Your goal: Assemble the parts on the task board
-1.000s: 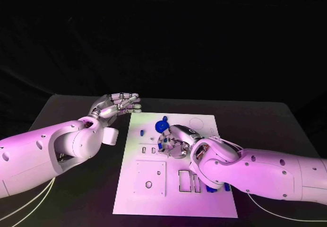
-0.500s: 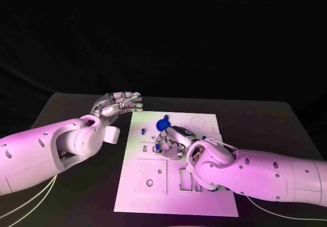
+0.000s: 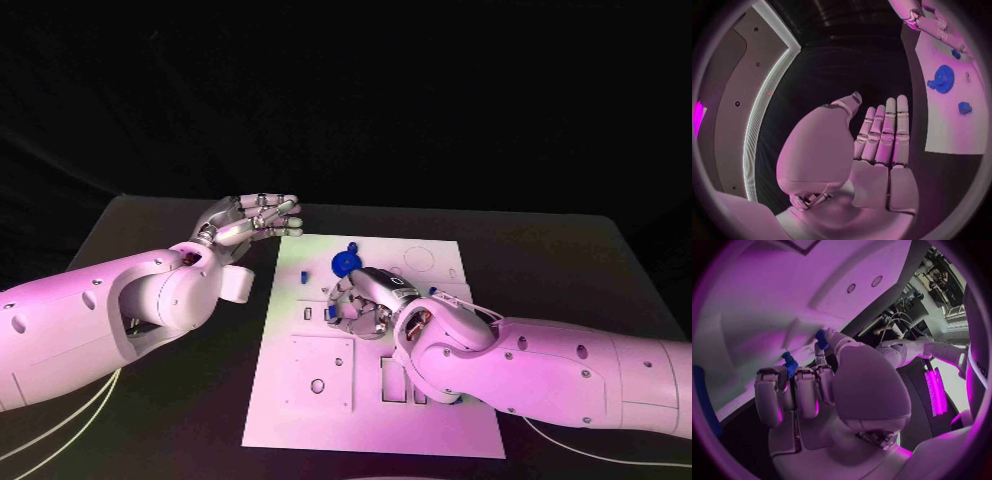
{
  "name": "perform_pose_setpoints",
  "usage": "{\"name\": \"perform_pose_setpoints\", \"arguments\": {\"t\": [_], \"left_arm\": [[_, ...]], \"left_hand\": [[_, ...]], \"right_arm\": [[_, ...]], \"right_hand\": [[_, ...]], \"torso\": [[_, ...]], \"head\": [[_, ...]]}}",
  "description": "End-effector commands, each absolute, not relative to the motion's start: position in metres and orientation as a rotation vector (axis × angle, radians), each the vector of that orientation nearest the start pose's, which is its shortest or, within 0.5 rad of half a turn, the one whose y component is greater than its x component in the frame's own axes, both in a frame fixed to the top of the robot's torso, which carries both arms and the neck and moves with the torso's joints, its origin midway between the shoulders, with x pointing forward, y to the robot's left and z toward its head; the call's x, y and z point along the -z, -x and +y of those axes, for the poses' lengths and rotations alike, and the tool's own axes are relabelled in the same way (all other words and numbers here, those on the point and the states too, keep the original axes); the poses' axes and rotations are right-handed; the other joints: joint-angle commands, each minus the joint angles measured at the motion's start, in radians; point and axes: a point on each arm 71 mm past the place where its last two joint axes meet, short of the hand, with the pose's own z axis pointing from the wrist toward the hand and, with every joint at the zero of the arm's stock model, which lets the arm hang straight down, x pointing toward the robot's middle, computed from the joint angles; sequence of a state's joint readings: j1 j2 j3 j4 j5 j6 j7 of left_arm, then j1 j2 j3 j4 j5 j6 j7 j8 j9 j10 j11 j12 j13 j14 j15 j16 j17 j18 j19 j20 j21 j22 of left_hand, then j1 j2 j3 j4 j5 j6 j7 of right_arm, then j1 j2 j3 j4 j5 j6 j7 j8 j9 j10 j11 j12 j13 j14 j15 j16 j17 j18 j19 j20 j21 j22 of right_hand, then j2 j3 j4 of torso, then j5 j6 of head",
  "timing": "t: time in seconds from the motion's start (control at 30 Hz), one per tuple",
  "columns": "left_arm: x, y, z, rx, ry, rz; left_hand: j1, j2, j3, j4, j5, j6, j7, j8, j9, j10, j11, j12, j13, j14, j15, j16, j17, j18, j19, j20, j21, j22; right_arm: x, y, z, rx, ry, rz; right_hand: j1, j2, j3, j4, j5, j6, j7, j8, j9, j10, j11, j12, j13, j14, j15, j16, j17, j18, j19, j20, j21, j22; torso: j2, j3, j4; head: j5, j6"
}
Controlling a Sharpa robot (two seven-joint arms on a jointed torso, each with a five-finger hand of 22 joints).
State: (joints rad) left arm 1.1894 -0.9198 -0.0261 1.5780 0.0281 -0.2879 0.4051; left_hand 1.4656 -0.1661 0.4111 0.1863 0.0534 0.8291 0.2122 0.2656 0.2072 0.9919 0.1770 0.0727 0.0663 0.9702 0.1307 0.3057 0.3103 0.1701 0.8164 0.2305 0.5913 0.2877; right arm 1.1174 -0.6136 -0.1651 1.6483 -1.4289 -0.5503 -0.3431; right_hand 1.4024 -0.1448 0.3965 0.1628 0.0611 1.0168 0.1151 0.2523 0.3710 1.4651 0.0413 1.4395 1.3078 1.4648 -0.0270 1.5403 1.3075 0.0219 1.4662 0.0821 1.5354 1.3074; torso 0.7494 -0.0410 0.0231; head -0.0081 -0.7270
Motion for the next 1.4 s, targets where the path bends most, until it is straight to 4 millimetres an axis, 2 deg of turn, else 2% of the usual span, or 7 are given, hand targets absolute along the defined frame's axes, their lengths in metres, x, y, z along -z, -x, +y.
{"name": "perform_pose_setpoints", "arguments": {"t": [0.03, 0.2, 0.4, 0.6, 1.1, 1.27, 1.4], "left_arm": [[0.1727, -0.4785, 0.2292, 1.59, 1.142, 1.396], [0.1727, -0.4785, 0.2296, 1.589, 1.142, 1.396], [0.1728, -0.4784, 0.2299, 1.589, 1.143, 1.396], [0.1729, -0.4784, 0.2301, 1.588, 1.143, 1.399], [0.1733, -0.4783, 0.2297, 1.588, 1.143, 1.405], [0.1734, -0.4783, 0.2296, 1.588, 1.143, 1.406], [0.1735, -0.4783, 0.2297, 1.588, 1.143, 1.407]], "left_hand": [[-0.008, -0.001, -0.006, 0.003, -0.003, 0.002, 0.014, -0.004, 0.001, 0.004, 0.003, -0.002, 0.001, -0.002, 0.002, -0.008, 0.003, 0.007, -0.012, -0.002, -0.005, -0.002], [-0.008, -0.001, -0.006, 0.003, -0.003, 0.002, 0.014, -0.004, 0.001, 0.004, 0.003, -0.002, 0.001, -0.002, 0.002, -0.008, 0.003, 0.007, -0.012, -0.002, -0.005, -0.002], [-0.008, -0.001, -0.006, 0.003, -0.003, 0.002, 0.014, -0.004, 0.001, 0.004, 0.003, -0.002, 0.001, -0.002, 0.002, -0.008, 0.003, 0.007, -0.012, -0.002, -0.005, -0.002], [-0.008, -0.001, -0.006, 0.003, -0.003, 0.002, 0.014, -0.004, 0.001, 0.004, 0.003, -0.002, 0.001, -0.002, 0.002, -0.008, 0.003, 0.007, -0.012, -0.002, -0.005, -0.002], [-0.008, -0.001, -0.007, 0.003, -0.003, 0.002, 0.014, -0.004, 0.002, 0.004, 0.003, -0.003, 0.001, -0.002, 0.002, -0.009, 0.004, 0.008, -0.013, -0.001, -0.006, -0.002], [-0.009, -0.001, -0.007, 0.004, -0.003, 0.002, 0.014, -0.004, 0.002, 0.004, 0.003, -0.003, 0.001, -0.003, 0.002, -0.009, 0.004, 0.008, -0.015, -0.001, -0.006, -0.002], [-0.009, -0.001, -0.007, 0.004, -0.003, 0.002, 0.014, -0.004, 0.002, 0.004, 0.003, -0.003, 0.001, -0.003, 0.002, -0.009, 0.004, 0.008, -0.015, -0.001, -0.006, -0.002]], "right_arm": [[0.2445, -0.4104, -0.0716, -0.795, 0.053, 1.756], [0.2441, -0.4107, -0.0732, -0.786, 0.054, 1.746], [0.2429, -0.4098, -0.0744, -0.782, 0.056, 1.731], [0.2411, -0.4085, -0.0756, -0.787, 0.053, 1.712], [0.2408, -0.4086, -0.078, -0.774, 0.046, 1.702], [0.2415, -0.409, -0.0779, -0.77, 0.051, 1.708], [0.242, -0.4092, -0.0774, -0.77, 0.057, 1.712]], "right_hand": [[-0.016, -0.006, 0.006, -0.002, 0.001, 0.002, 0.0, 0.003, -0.001, 0.002, -0.007, -0.006, 0.123, 0.084, -0.005, -0.003, 0.164, -0.011, 0.078, -0.004, -0.004, 0.238], [-0.023, -0.022, 0.007, -0.005, 0.002, -0.004, 0.002, 0.002, -0.003, -0.004, -0.005, -0.014, 0.116, 0.083, -0.004, -0.005, 0.16, -0.01, 0.075, -0.004, -0.008, 0.236], [-0.023, -0.024, 0.007, -0.006, 0.002, -0.005, 0.002, 0.001, -0.003, -0.003, -0.005, -0.013, 0.117, 0.083, -0.003, -0.006, 0.158, -0.01, 0.076, -0.004, -0.007, 0.236], [-0.024, -0.025, 0.01, -0.007, 0.002, -0.002, 0.001, 0.004, -0.002, -0.002, -0.005, -0.012, 0.118, 0.083, -0.003, -0.005, 0.159, -0.01, 0.077, -0.003, -0.006, 0.238], [-0.025, -0.023, 0.016, -0.008, 0.002, 0.004, -0.001, 0.009, -0.001, -0.001, -0.006, -0.011, 0.119, 0.083, -0.004, -0.005, 0.159, -0.011, 0.079, -0.003, -0.003, 0.239], [-0.034, -0.031, 0.015, -0.006, 0.001, 0.001, 0.0, 0.009, -0.002, -0.003, -0.006, -0.015, 0.116, 0.082, -0.004, -0.006, 0.157, -0.01, 0.077, -0.004, -0.006, 0.238], [-0.044, -0.049, 0.013, -0.006, 0.001, -0.008, 0.003, 0.006, -0.004, -0.006, -0.004, -0.019, 0.113, 0.082, -0.003, -0.008, 0.154, -0.009, 0.075, -0.003, -0.009, 0.236]], "torso": [[0.0, -0.0001, 0.0002], [0.0, 0.0002, -0.0008], [0.0, 0.0014, -0.0002], [0.0, 0.001, -0.0016], [0.0, 0.0003, -0.0008], [0.0, -0.0001, 0.0001], [-0.001, -0.0004, 0.0004]], "head": [[0.001, -0.002], [0.0, -0.002], [0.0, -0.001], [0.0, -0.001], [-0.001, 0.0], [-0.002, -0.001], [-0.002, -0.002]]}}
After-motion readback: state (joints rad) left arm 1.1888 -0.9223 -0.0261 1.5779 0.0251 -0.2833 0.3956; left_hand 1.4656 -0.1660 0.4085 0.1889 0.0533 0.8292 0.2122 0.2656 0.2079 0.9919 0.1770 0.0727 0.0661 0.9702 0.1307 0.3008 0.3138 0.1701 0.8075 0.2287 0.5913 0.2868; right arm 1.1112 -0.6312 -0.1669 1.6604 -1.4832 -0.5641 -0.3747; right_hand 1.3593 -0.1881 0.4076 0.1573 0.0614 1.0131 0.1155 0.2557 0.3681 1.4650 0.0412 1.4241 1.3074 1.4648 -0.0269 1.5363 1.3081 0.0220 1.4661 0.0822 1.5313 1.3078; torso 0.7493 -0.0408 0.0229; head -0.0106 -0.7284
